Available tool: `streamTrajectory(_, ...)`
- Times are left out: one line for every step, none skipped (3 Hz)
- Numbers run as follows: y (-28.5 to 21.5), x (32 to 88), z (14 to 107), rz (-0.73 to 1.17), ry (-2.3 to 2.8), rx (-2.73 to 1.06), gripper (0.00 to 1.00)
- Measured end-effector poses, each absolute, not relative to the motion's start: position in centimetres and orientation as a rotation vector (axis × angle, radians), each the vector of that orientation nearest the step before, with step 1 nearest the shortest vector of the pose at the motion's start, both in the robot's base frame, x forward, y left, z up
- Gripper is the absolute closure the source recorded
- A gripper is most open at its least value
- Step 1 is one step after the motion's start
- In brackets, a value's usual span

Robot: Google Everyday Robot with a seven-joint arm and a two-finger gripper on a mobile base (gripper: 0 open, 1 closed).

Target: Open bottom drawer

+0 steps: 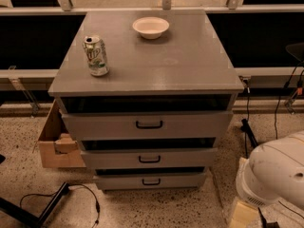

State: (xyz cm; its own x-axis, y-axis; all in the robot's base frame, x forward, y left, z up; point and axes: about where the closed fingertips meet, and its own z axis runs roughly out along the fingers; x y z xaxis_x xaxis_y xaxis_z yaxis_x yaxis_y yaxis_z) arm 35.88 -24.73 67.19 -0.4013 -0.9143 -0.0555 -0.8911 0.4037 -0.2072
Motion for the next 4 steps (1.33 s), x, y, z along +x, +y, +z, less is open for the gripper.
streamTrajectory(-22.9,38.1,63.8,-0.116,2.486,-1.621,0.00)
streamTrajectory(-18.0,42.9,54.6,0.008,2.455,-1.651,0.00)
streamTrajectory(-15.7,45.6,48.2,0.031,2.427,-1.682,0.00)
streamTrajectory(-14.0,46.2,41.7,0.037,2.376,-1.728,0.00)
